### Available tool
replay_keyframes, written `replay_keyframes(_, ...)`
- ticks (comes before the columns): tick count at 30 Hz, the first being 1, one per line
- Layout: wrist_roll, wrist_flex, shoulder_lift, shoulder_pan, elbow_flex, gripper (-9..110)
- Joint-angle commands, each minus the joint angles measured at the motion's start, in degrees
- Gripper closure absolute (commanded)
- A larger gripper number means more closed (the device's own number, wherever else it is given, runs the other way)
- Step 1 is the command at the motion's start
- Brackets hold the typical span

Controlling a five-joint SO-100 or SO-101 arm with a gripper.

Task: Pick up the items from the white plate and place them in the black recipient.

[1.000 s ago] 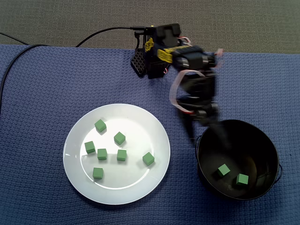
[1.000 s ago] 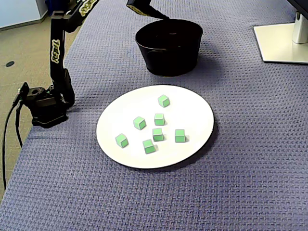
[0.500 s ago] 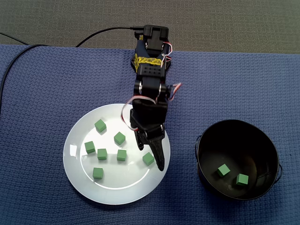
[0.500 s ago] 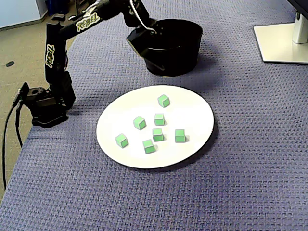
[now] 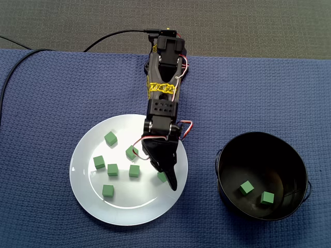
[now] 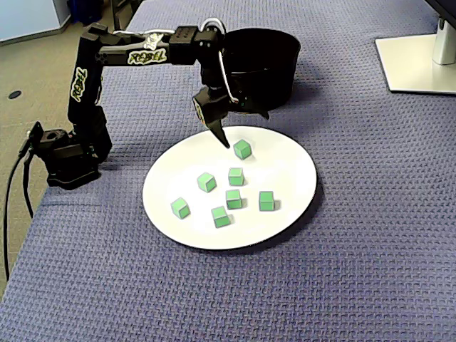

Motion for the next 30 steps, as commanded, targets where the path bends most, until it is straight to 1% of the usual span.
replay_keyframes(1, -1.5, -4.0, 0.3, 0.7, 2.9, 60)
replay_keyframes(9, -2.4, -8.9, -1.1, 0.4, 7.2, 65)
replay_keyframes(12, -2.2, -10.0, -1.4, 0.3, 8.0, 69)
replay_keyframes(15, -1.9, -10.5, -1.7, 0.0, 8.3, 78)
replay_keyframes(20, -1.8, -11.1, -1.9, -0.4, 8.3, 100)
replay_keyframes(21, -1.4, -11.4, -1.9, -0.4, 8.5, 101)
replay_keyframes(26, -1.1, -11.2, -0.2, -0.4, 7.8, 101)
replay_keyframes(30, 0.4, -5.8, 8.0, 1.8, -0.4, 102)
